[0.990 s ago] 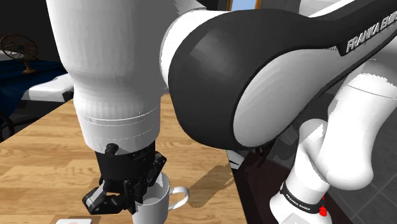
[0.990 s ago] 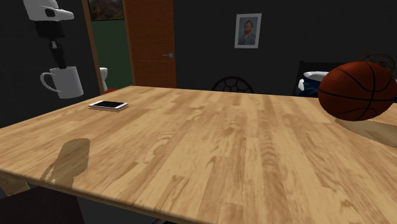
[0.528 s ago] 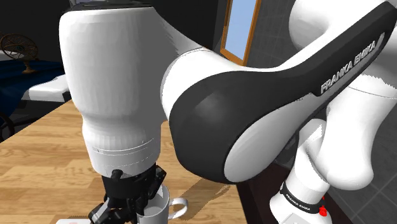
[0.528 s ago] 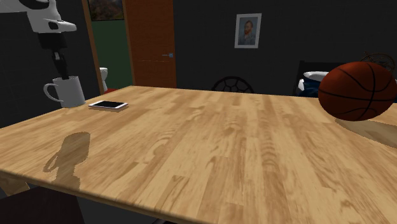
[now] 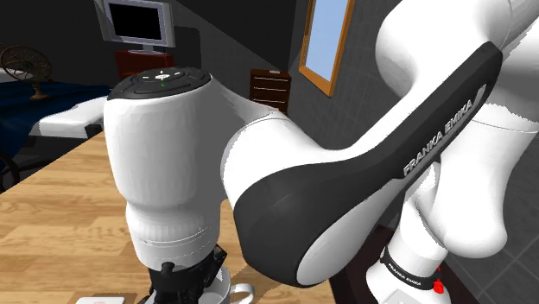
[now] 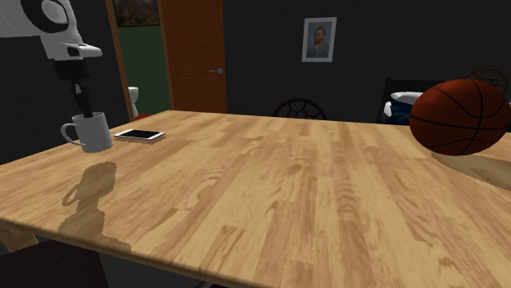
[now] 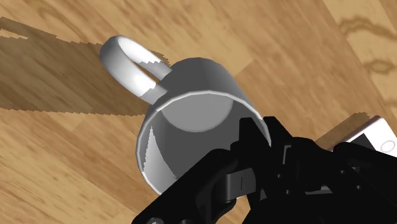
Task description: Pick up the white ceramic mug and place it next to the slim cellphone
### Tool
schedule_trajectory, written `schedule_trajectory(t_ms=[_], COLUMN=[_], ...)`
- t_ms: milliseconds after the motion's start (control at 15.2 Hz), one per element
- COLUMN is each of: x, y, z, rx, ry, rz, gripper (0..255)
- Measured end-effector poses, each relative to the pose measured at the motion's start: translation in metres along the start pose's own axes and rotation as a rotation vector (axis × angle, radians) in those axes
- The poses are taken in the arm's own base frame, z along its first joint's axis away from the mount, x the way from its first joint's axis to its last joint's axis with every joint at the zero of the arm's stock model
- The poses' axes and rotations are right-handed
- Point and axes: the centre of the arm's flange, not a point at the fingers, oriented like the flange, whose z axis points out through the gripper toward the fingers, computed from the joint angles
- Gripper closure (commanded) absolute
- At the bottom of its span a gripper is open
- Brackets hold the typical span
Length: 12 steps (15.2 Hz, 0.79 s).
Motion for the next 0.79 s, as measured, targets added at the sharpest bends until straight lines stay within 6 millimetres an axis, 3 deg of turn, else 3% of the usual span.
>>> schedule_trajectory(t_ms=[264, 660, 726, 792], x=[-0.002, -0.002, -0.002, -0.002], y=[-0.002, -0.001, -0.001, -0.001], z=[0.019, 0.022, 0.022, 0.022], rx=[0.000, 0.000, 0.000, 0.000], ry=[0.000, 0.000, 0.000, 0.000], rz=[0.000, 0.000, 0.000, 0.000], gripper=[255, 255, 0, 0])
